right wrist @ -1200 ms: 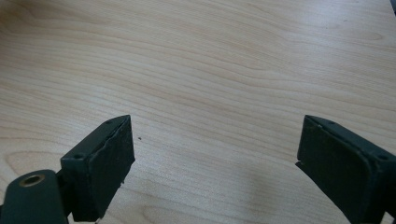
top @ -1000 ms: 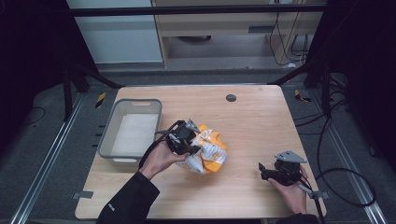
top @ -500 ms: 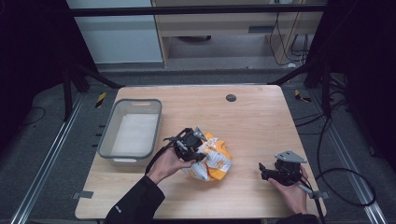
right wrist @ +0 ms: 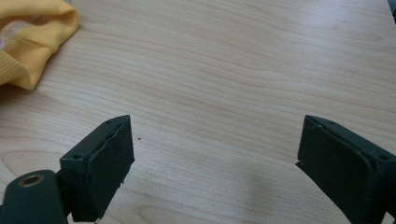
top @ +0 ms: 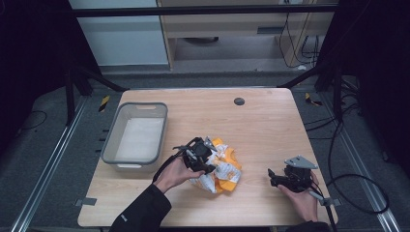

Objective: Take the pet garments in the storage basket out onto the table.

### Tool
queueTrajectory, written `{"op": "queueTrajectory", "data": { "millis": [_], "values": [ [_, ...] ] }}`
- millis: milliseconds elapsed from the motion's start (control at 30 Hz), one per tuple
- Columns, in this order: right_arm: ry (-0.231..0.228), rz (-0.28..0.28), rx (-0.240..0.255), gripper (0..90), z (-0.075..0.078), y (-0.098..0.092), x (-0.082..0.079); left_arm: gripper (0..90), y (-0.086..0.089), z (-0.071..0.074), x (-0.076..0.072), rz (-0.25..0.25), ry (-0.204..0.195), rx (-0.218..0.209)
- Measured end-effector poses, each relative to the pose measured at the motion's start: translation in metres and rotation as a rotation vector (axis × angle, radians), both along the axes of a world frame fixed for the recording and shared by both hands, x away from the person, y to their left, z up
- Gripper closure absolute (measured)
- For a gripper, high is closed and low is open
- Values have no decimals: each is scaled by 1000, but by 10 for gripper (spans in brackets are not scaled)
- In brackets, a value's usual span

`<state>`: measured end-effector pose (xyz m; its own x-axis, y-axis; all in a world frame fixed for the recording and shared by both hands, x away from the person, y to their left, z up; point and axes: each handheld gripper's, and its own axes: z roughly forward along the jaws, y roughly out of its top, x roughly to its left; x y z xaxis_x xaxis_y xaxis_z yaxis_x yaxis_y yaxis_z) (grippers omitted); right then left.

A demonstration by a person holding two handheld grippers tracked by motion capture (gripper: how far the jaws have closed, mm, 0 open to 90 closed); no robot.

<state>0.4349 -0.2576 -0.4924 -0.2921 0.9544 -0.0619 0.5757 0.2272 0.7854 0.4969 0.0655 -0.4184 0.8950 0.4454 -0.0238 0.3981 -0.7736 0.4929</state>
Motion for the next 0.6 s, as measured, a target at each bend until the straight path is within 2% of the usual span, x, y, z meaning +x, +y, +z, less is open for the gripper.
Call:
{"op": "queueTrajectory", "data": {
  "millis": [133, 233, 467, 600],
  "values": [
    [1, -1, 1, 106, 0, 0, 0, 596, 1, -1, -1, 3, 0, 7],
    [2, -2, -2, 106, 0, -1, 0, 532, 2, -1, -3, -3, -20, 9],
    [0, -2, -3, 104, 0, -1, 0, 399, 6, 3, -9, -14, -44, -6],
    [0, -2, -1, 103, 0, -1, 0, 359, 9, 5, -13, -21, -51, -27]
  ]
}}
